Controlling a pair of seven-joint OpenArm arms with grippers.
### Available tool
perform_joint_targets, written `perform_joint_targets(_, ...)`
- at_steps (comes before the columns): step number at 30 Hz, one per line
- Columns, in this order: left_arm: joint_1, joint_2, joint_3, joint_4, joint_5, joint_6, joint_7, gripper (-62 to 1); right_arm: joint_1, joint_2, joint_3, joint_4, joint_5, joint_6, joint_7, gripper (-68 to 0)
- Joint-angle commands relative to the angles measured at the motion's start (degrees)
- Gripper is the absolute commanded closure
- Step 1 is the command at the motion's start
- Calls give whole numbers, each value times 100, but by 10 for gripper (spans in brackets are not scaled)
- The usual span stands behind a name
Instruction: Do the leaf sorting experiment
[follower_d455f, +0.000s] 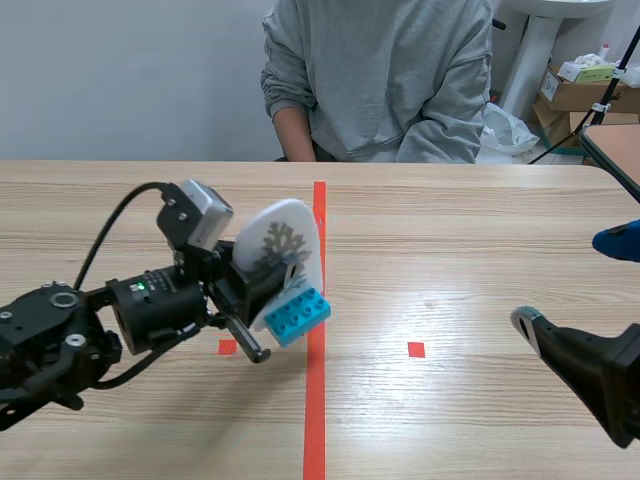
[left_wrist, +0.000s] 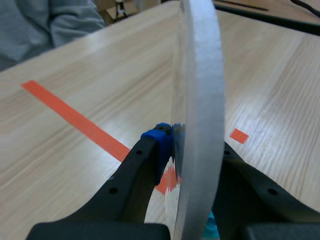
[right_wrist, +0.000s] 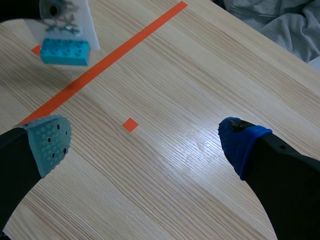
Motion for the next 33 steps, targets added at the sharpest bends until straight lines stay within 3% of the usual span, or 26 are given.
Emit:
perform_joint_targets(1,184,-63,-219,153,-85,-17,-90,-42,66,11,-15,4,61,0,68,-604)
perform_joint_targets(6,774,-175,-988,610,-321,-11,-92,-42,66,11,-15,4,61,0,68,-604)
perform_joint_targets(12,1447,-188,-1888,994,-332,17,-101,-42,66,11,-15,4,61,0,68,-604)
perform_joint_targets(17,1891,-323,-2334,1200,-332,262,-98,-42,66,11,-15,4,61,0,70,-604)
perform_joint_targets(26,2216,-439,-3165,1176,-570,509,-92,-42,68,11,-15,4,61,0,74,-604)
perform_joint_targets(33,1757,-437,-3213,531,-966,629,105,-42,105,11,-15,4,61,22,72,-604)
